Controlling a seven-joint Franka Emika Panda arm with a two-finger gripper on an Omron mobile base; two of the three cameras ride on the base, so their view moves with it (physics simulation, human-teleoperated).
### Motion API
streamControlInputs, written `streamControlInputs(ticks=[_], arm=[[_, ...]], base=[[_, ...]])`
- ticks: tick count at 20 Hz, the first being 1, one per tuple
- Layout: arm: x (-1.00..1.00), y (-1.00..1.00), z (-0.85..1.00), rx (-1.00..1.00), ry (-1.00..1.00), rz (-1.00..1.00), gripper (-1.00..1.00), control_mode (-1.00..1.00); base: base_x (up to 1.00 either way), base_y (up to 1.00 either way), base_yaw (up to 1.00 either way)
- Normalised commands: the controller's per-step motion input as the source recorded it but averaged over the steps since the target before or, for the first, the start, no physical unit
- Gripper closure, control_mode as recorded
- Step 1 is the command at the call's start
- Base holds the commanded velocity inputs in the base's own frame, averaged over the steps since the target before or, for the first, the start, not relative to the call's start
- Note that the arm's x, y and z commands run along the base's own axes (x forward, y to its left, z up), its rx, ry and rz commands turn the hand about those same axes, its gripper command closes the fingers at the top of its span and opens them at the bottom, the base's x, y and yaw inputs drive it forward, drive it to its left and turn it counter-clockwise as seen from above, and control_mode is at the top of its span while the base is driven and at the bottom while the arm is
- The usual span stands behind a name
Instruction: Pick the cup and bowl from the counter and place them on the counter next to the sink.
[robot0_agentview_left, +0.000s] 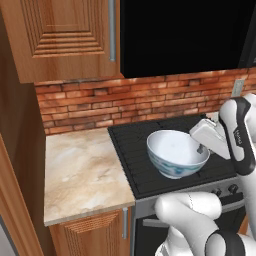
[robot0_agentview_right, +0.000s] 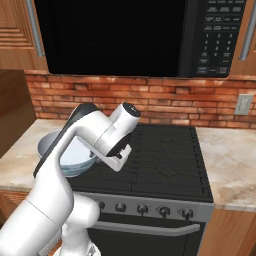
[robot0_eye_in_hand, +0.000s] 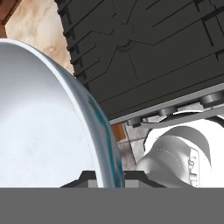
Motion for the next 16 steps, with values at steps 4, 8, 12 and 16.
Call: streamControlInputs(ticks=[4,8,12,16], arm=[[0.00,0.00,0.00,0.00,0.00,0.00,1.00,-1.00],[0.00,0.00,0.00,0.00,0.00,0.00,1.00,-1.00],[0.00,0.00,0.00,0.00,0.00,0.00,1.00,1.00],[0.00,0.00,0.00,0.00,0.00,0.00,1.00,1.00]], base=[[0.00,0.00,0.00],[0.00,0.00,0.00],[0.00,0.00,0.00],[-0.59,-0.07,-0.04]])
